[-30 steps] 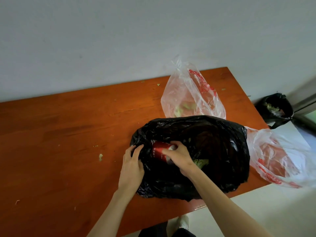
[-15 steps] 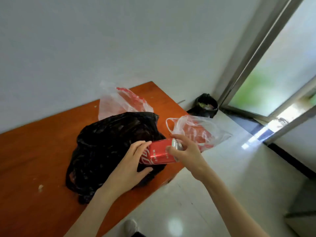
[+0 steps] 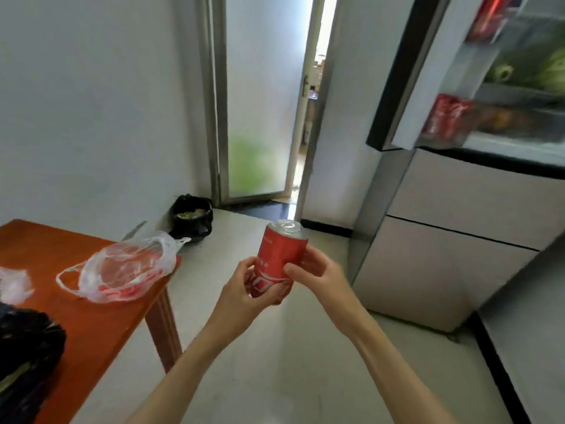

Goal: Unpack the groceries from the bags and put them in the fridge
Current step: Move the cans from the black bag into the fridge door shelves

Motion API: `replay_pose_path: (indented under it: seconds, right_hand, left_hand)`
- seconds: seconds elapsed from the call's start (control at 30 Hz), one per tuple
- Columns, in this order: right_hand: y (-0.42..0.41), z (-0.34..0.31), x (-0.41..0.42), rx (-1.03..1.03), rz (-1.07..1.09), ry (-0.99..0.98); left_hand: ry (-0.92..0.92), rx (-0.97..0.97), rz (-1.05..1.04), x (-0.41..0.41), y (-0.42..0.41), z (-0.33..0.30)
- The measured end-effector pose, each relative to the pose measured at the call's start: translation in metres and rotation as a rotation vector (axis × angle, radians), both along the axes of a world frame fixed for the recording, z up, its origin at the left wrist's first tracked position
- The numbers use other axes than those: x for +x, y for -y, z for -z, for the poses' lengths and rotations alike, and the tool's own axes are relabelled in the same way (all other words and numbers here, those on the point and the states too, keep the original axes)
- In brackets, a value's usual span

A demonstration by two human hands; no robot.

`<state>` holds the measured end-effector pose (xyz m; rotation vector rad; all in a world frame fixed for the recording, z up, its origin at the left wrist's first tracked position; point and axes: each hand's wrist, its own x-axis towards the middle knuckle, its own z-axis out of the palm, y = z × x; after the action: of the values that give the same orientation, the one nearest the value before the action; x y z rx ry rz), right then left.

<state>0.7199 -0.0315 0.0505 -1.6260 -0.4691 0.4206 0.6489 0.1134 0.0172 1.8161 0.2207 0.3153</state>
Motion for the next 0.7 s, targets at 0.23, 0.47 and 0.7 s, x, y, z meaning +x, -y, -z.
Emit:
replay_pose_path:
  seconds: [0.23, 0.47, 0.7]
  right_hand:
    - [0.113, -0.011, 0.079, 0.231, 0.312, -0.084]
    - [0.196, -0.054, 0.212, 0.284, 0.531, -0.011]
    - [0.252, -0.162, 0.346, 0.117, 0.616, 0.403]
  left_hand:
    - [0.061, 0.173, 0.342, 0.123, 0.105, -0.04]
    - [0.179, 0.587, 0.481, 0.275, 0.168, -0.099]
    - [0.577, 1.007, 0.223, 0.416, 0.186, -0.213]
